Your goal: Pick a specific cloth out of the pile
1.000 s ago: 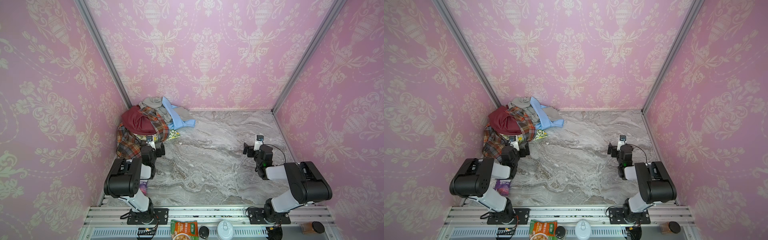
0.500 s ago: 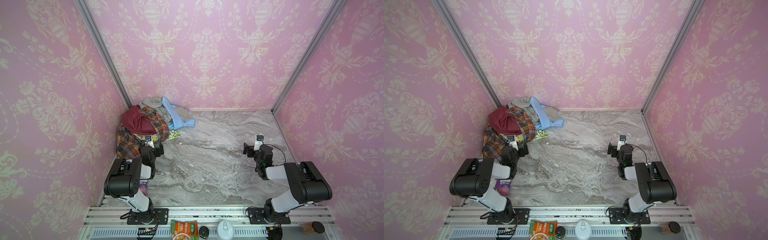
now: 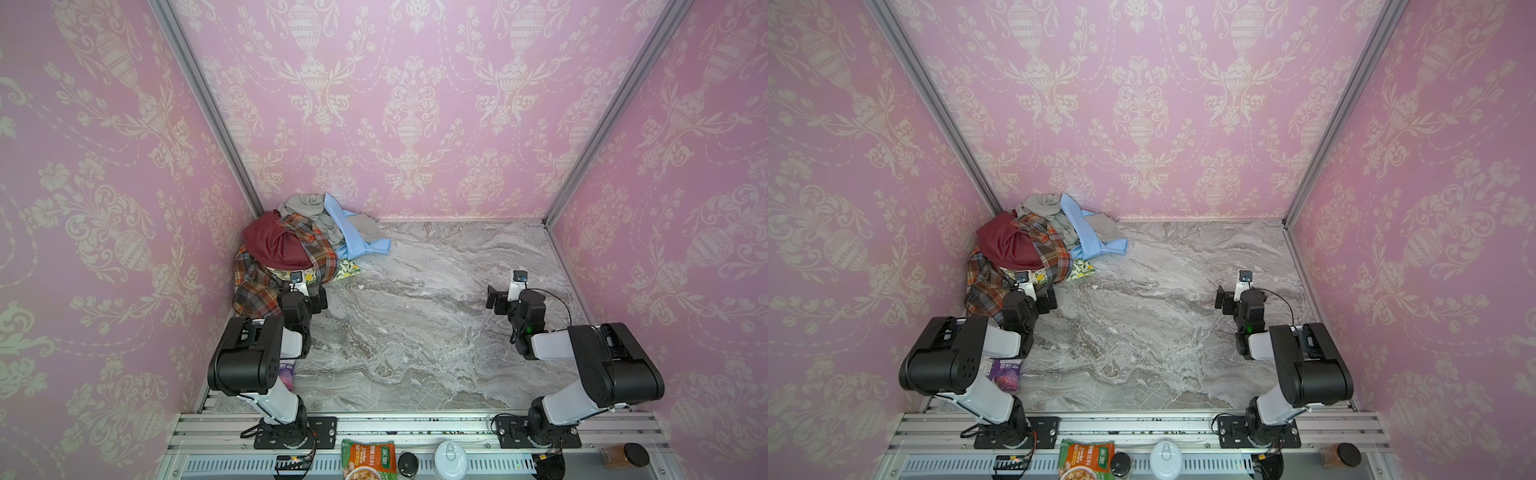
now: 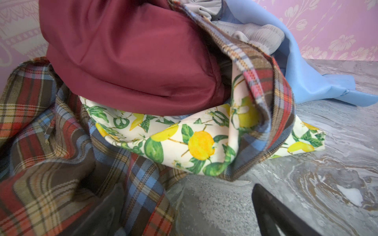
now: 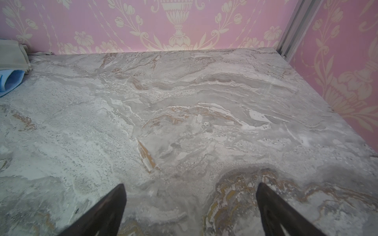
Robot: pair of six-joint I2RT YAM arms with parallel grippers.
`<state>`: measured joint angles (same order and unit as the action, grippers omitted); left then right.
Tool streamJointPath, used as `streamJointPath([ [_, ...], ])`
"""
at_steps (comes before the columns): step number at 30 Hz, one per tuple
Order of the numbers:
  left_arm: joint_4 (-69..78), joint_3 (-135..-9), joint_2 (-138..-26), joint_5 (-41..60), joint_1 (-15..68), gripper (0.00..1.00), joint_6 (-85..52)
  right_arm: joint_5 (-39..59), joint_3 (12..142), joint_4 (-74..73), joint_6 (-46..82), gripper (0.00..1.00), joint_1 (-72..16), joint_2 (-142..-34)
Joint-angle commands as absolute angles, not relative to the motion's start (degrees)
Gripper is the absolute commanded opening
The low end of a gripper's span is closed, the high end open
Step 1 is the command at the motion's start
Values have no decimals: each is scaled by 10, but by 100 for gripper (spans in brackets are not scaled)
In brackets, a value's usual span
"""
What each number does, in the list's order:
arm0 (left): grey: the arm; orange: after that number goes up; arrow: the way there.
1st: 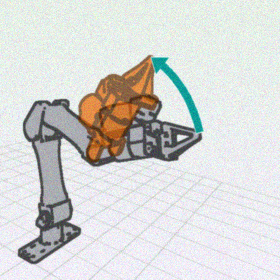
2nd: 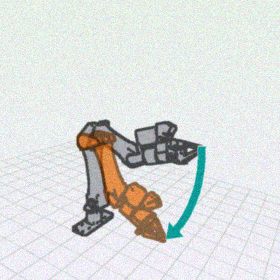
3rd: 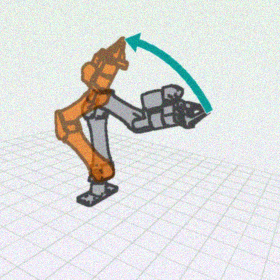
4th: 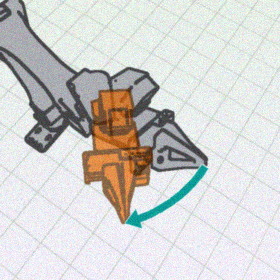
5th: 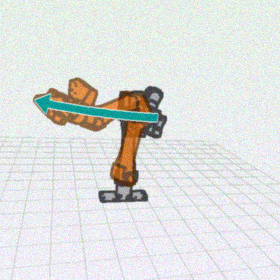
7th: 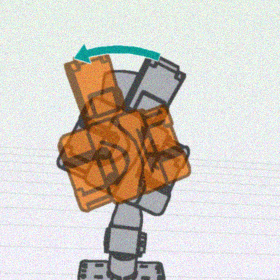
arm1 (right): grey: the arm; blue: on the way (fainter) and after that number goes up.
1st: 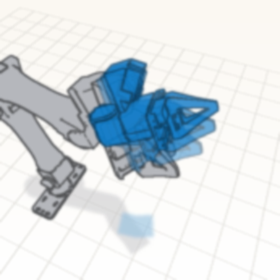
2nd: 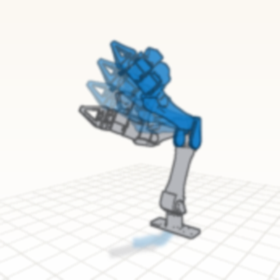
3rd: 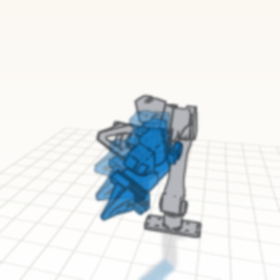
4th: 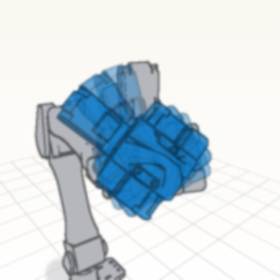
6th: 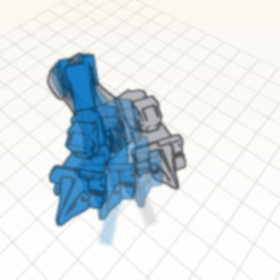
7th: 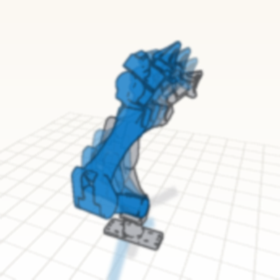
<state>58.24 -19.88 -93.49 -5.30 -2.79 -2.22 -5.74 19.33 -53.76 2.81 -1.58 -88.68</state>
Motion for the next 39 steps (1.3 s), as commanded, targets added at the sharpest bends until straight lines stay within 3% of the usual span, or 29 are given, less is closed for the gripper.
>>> streamJointPath([
  [1,585,-201,-937,-68,-23,99,-25,-58,203,-553,31,100,-16,-885],
  [28,639,-158,-905,-81,-25,99,-34,-79,114,-694,0,100,-46,-850],
  [33,551,-167,-832,-97,-23,99,-39,-110,103,-645,-2,100,-60,-774],
  [39,338,-232,-715,-164,7,99,-36,-127,135,-506,0,100,-80,-663],
])
